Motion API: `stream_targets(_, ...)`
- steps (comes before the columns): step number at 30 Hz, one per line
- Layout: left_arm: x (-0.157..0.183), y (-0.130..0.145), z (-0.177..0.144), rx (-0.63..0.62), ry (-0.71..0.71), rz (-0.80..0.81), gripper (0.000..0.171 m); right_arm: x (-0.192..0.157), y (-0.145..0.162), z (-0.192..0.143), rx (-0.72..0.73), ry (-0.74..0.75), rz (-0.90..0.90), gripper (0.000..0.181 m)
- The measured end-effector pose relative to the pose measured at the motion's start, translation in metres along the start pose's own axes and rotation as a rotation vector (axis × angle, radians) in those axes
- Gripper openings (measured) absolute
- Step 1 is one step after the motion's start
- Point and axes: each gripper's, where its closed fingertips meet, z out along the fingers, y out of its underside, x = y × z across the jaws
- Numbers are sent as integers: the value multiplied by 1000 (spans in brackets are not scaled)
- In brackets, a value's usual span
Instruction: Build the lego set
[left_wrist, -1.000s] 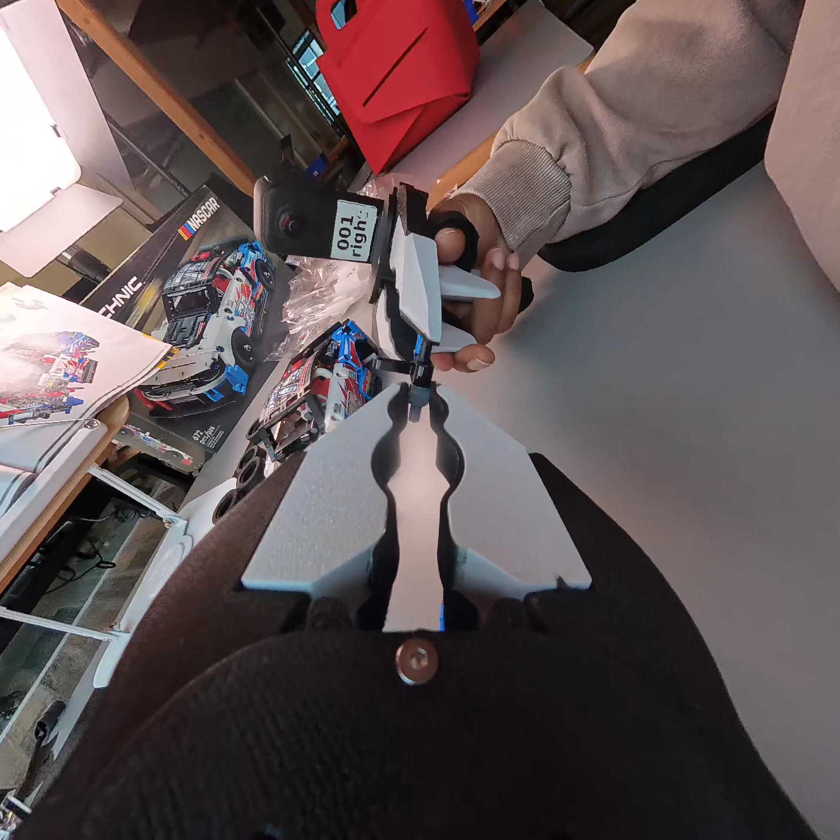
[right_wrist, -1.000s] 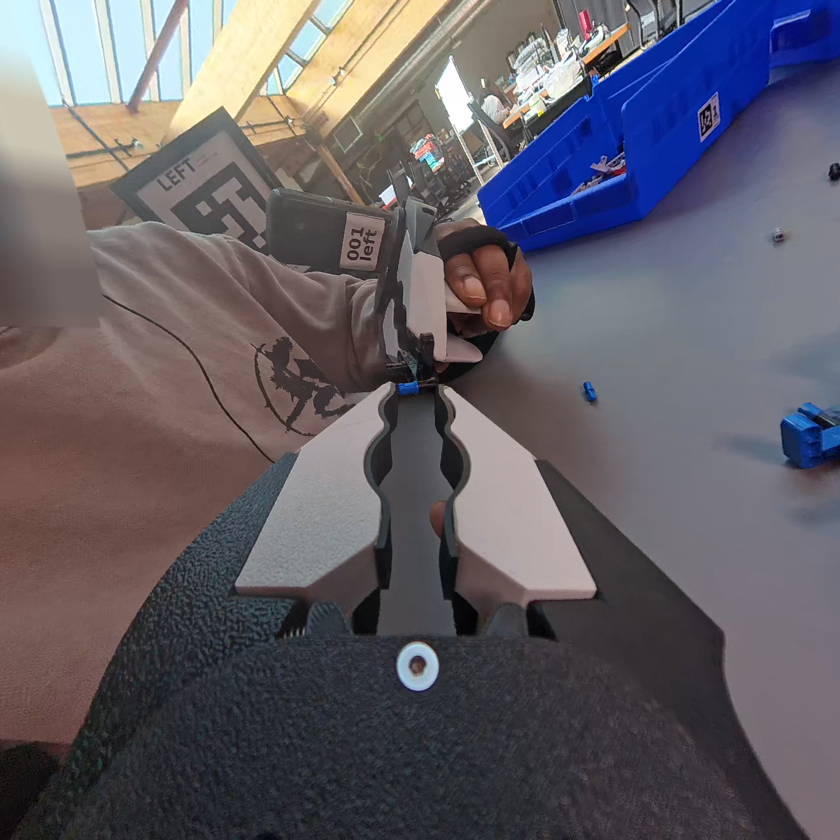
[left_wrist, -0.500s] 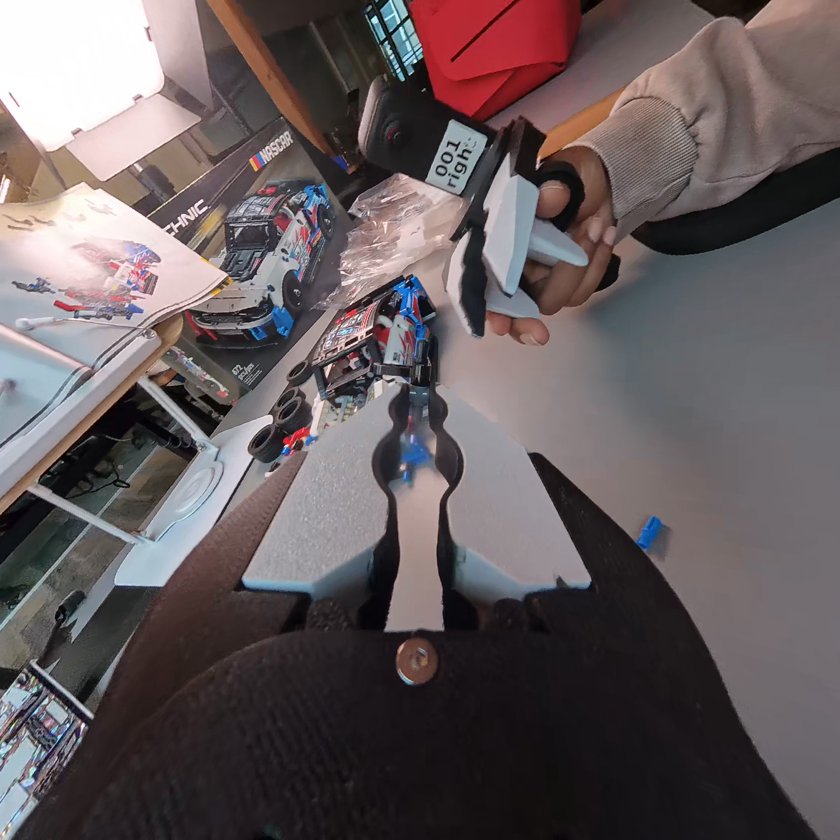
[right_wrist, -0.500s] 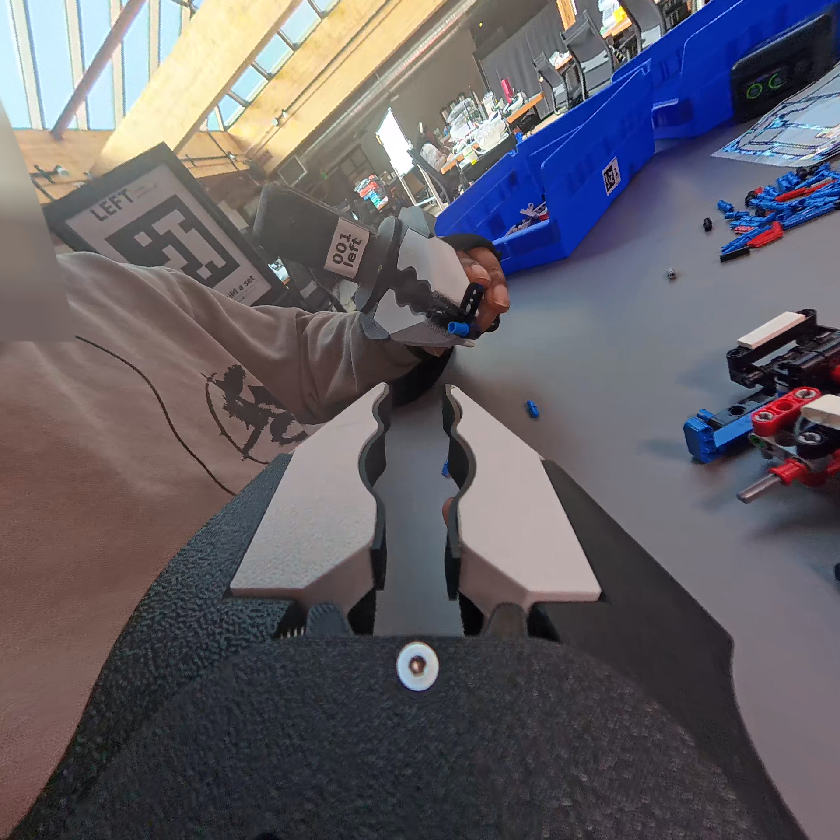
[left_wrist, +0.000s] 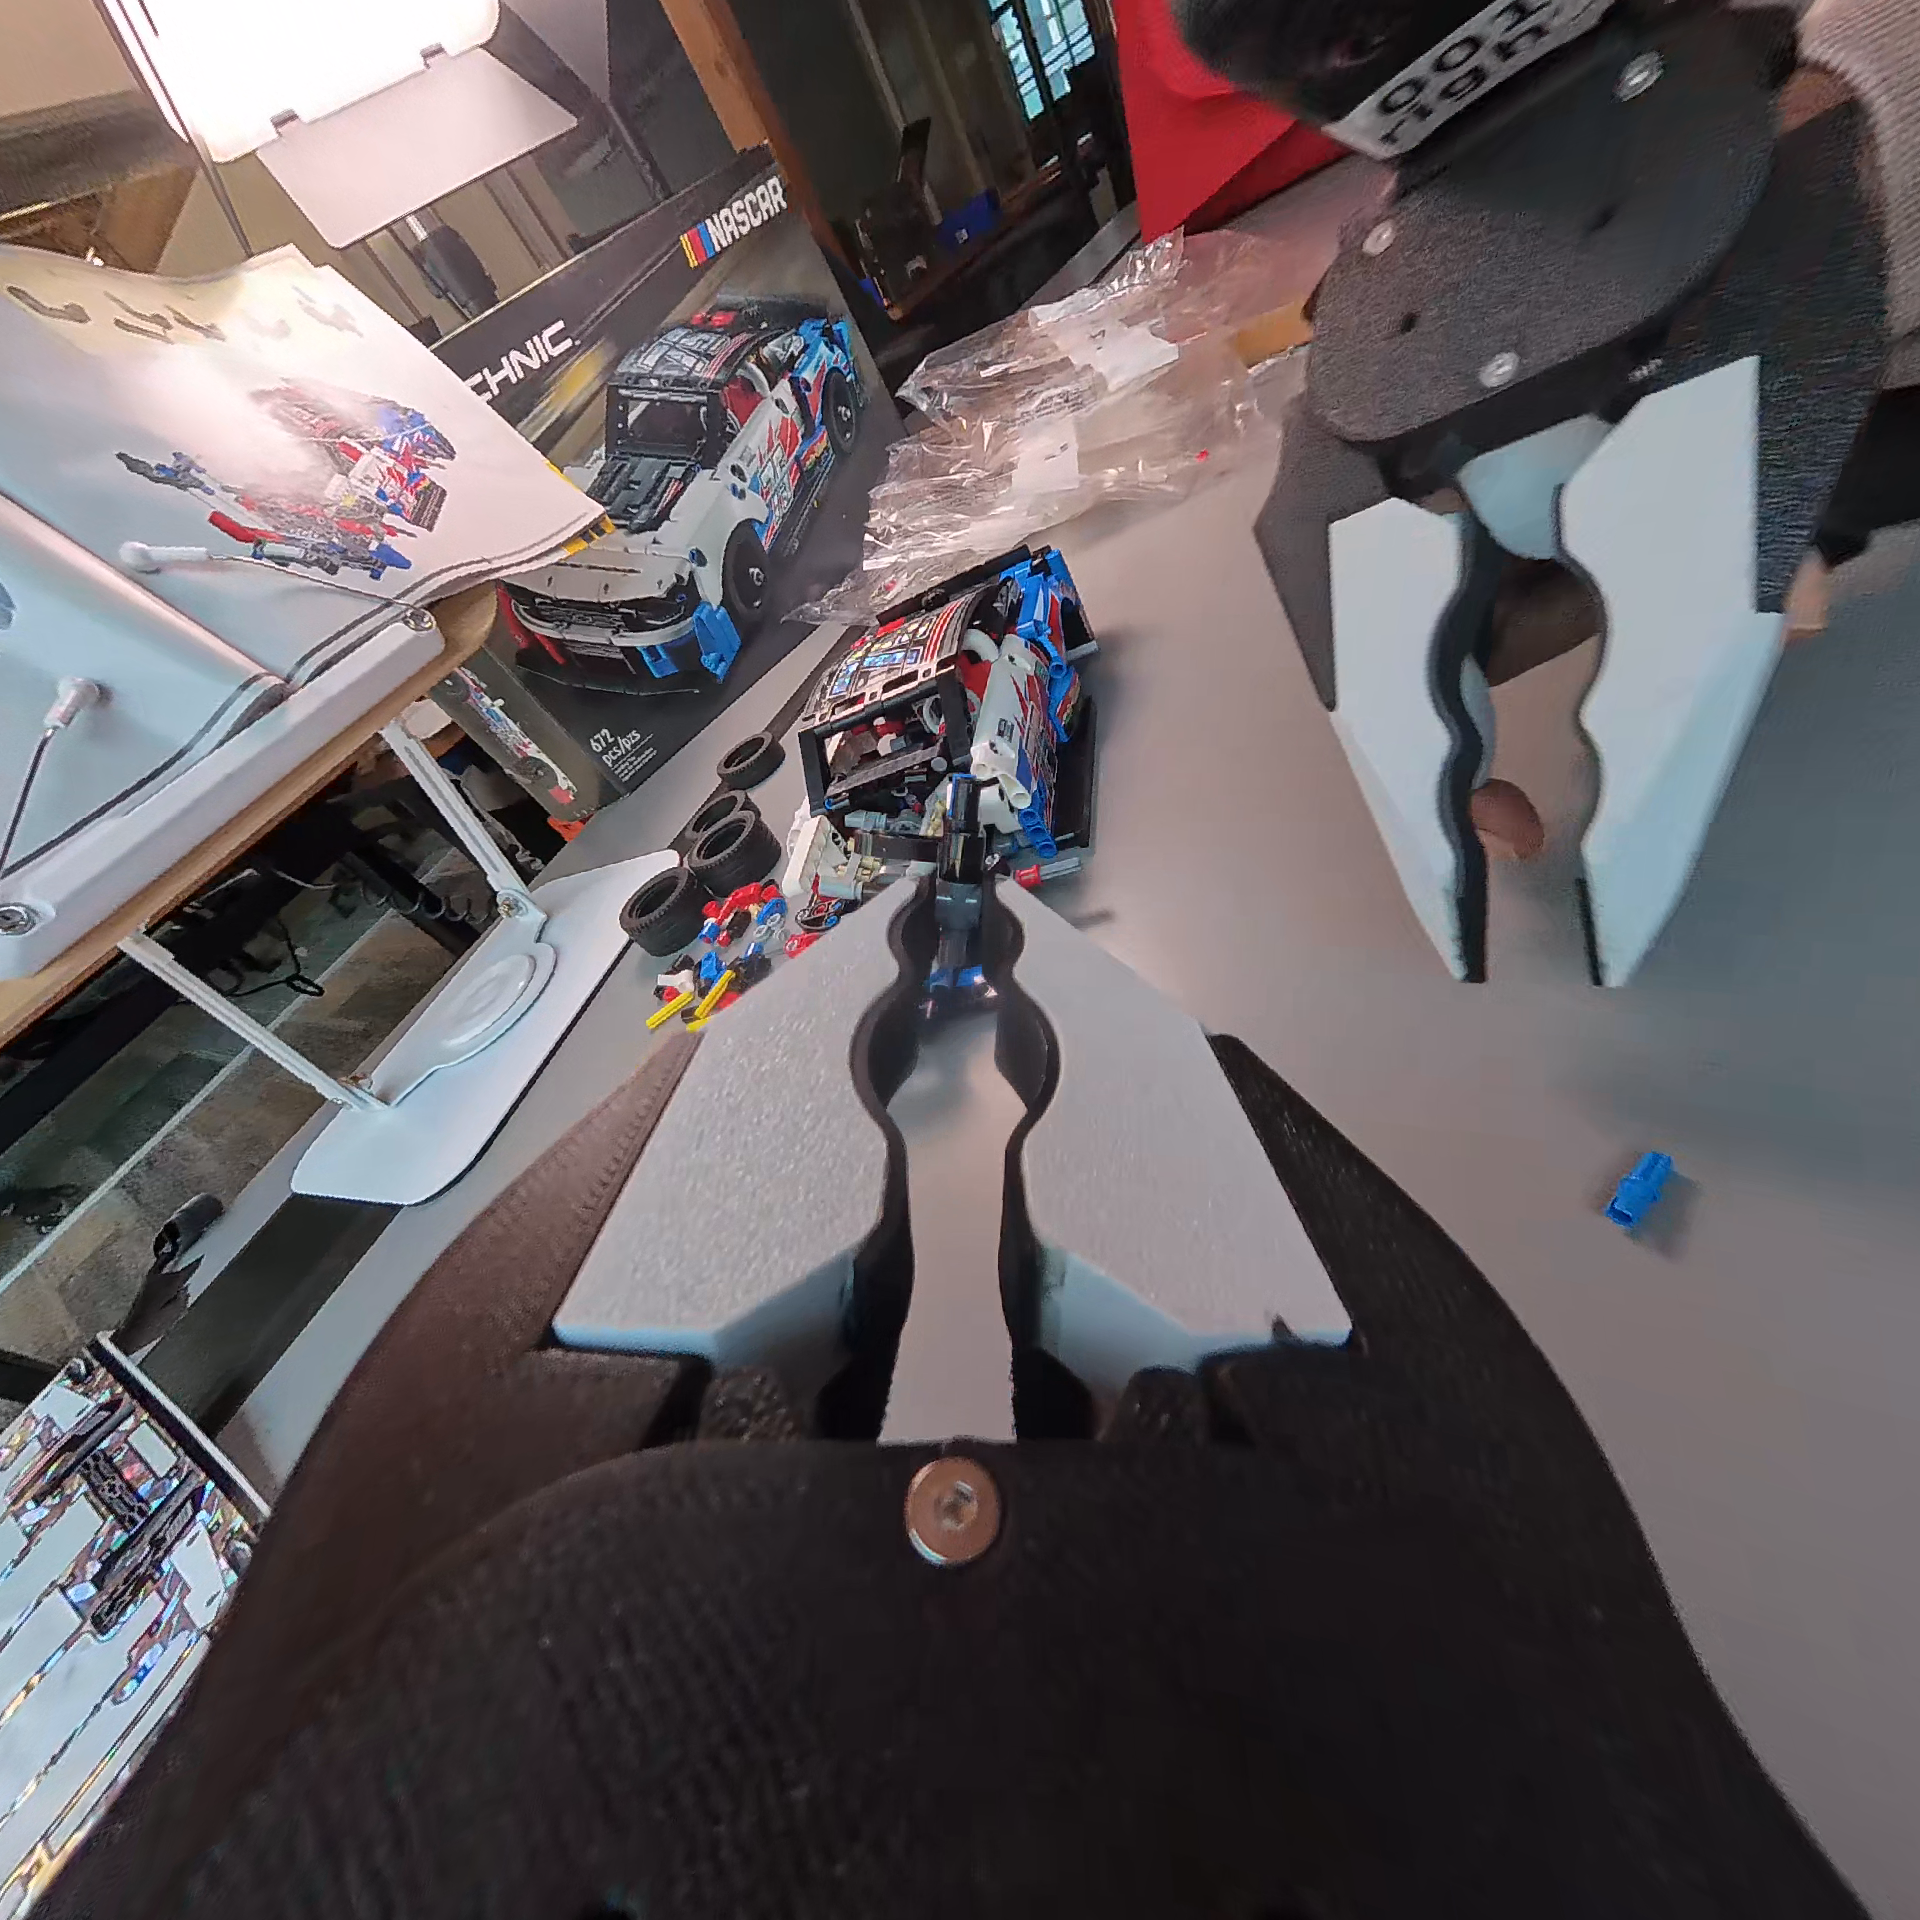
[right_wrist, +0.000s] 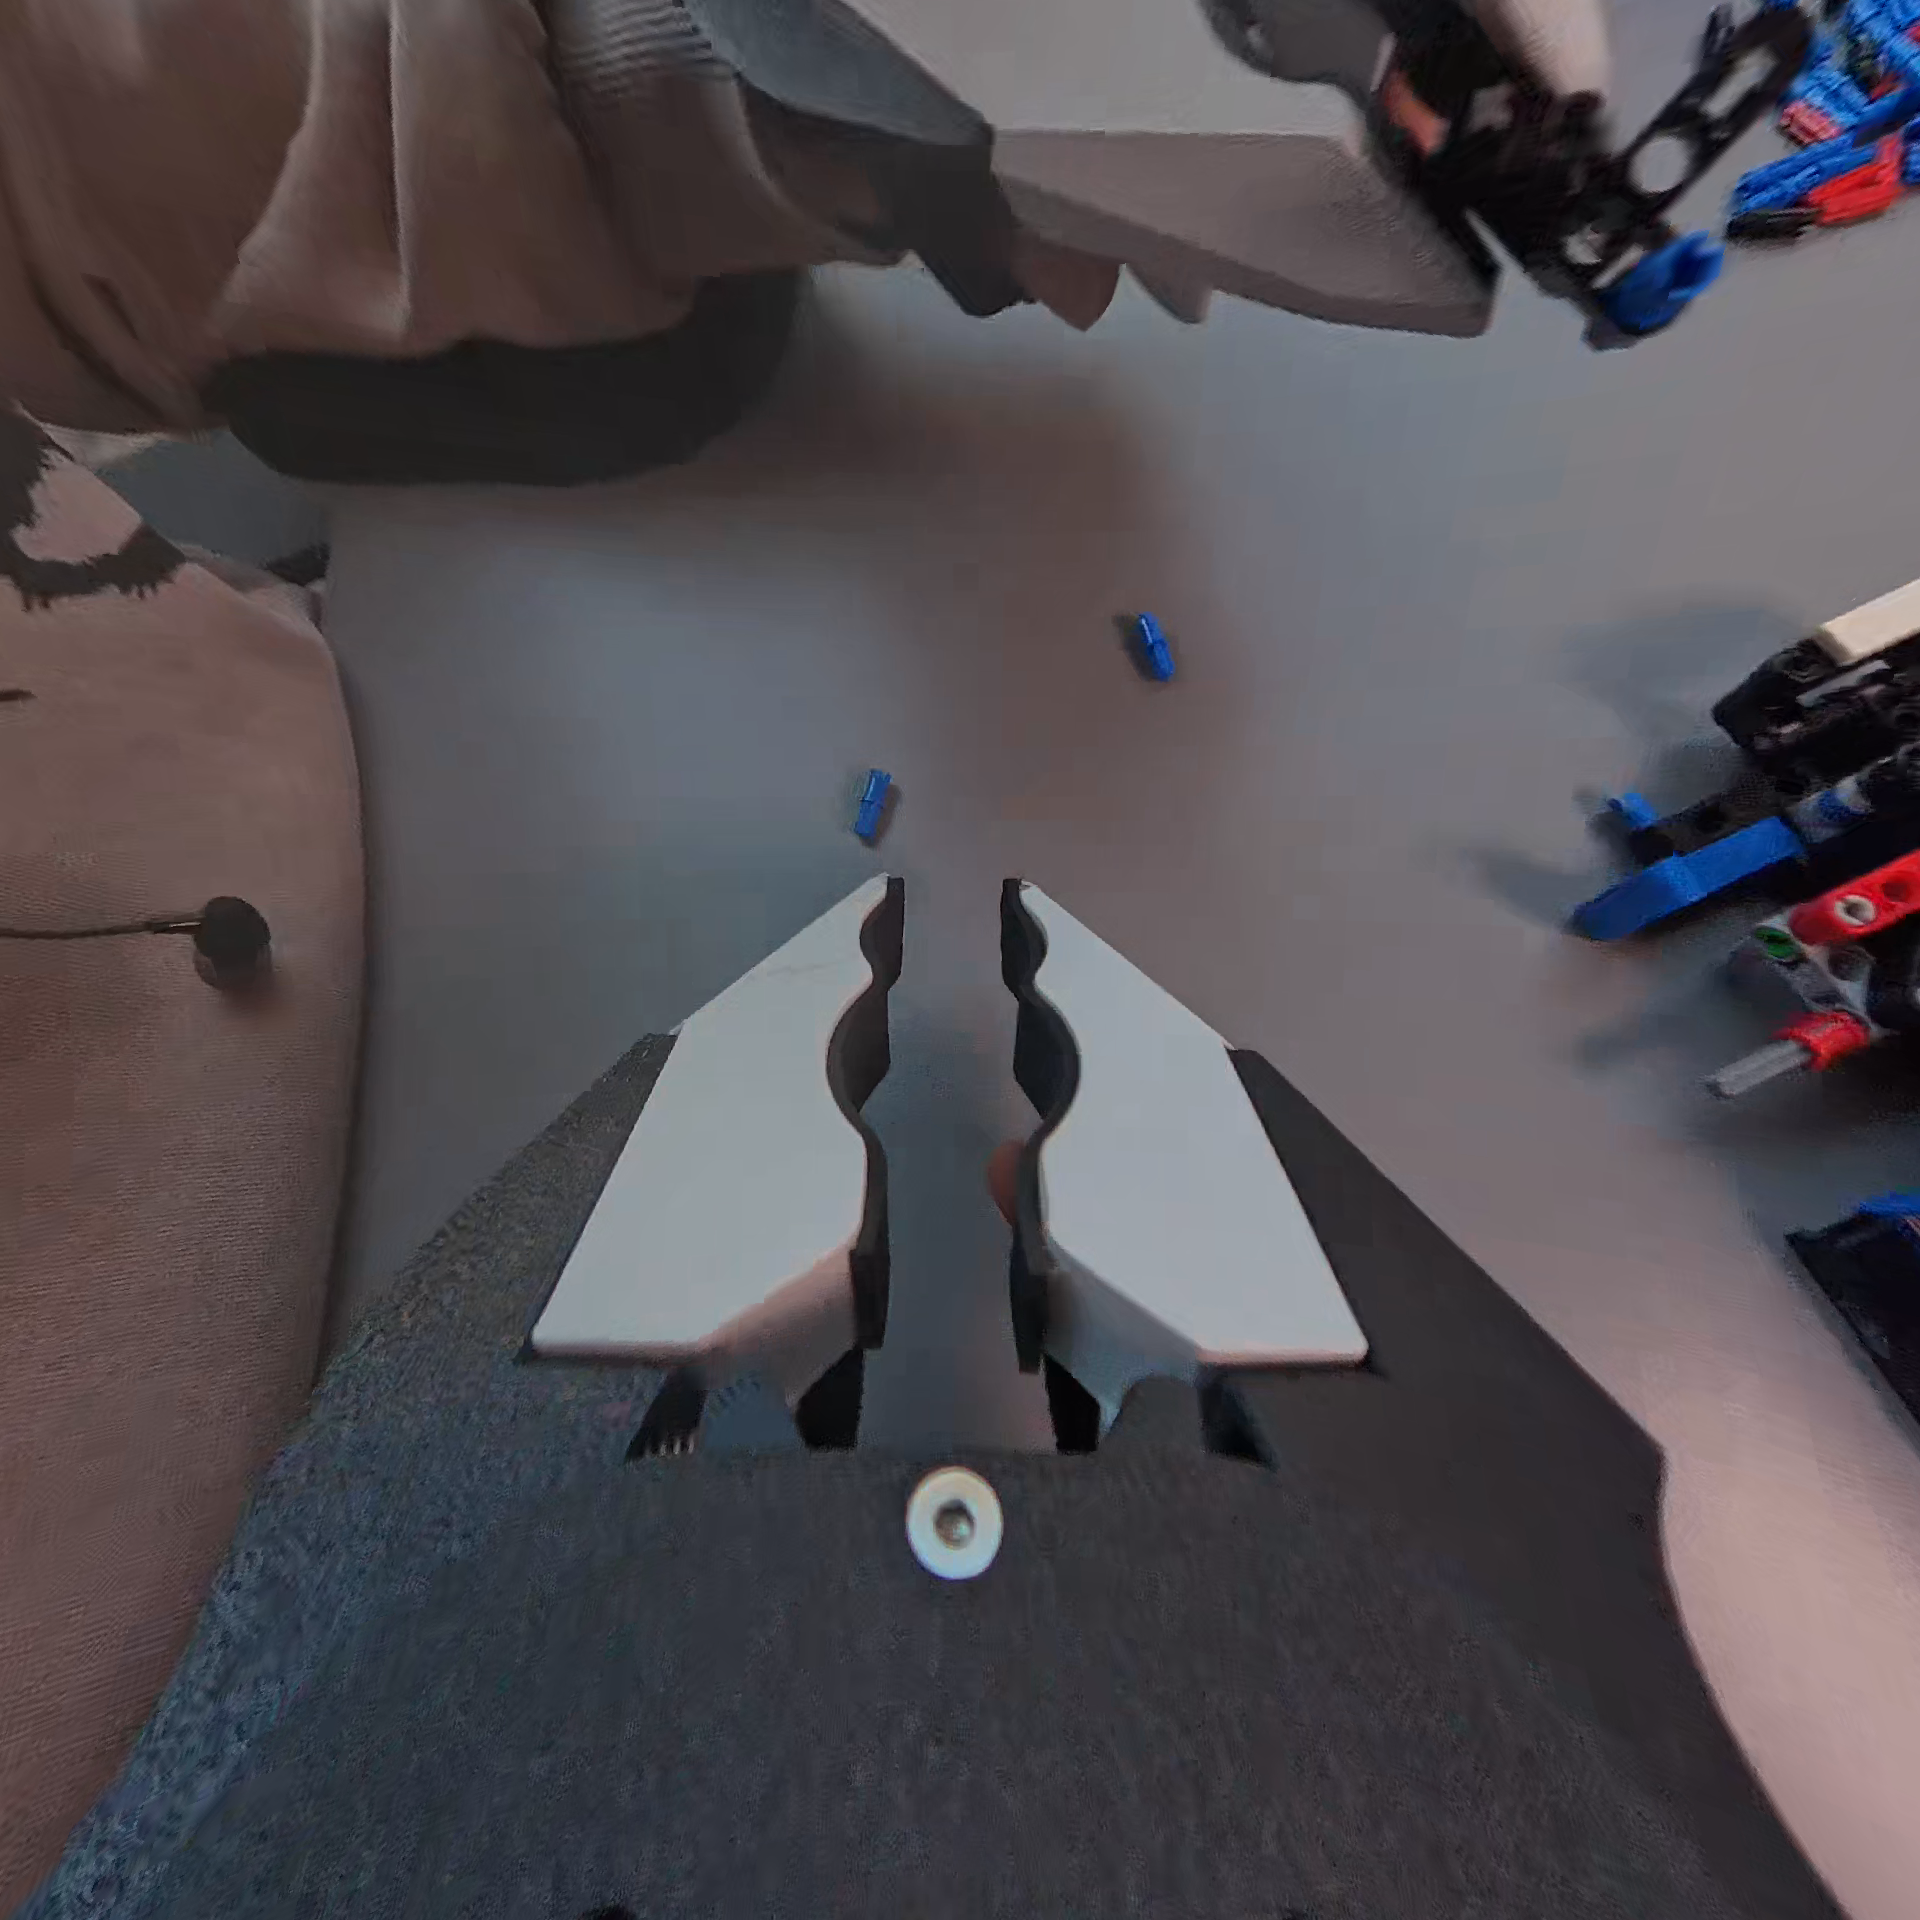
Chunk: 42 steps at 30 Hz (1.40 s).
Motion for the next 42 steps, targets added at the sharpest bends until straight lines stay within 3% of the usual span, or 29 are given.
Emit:
stream_targets(5,-5,6,0,-28,-23,-5,6,-17,8,20,-147,54,-100,19)
stream_targets(15,-7,6,-1,-40,-32,17,6,-19,1,40,-236,94,-156,17)
stream_targets(22,-10,8,-2,-49,-40,21,6,-25,-4,48,-274,45,-207,17)
stream_targets(31,-7,9,-2,-54,-31,31,6,-40,5,42,-297,-12,-269,10)
stream_targets(42,-6,8,-1,-57,-27,38,6,-25,11,26,-255,62,-138,9)
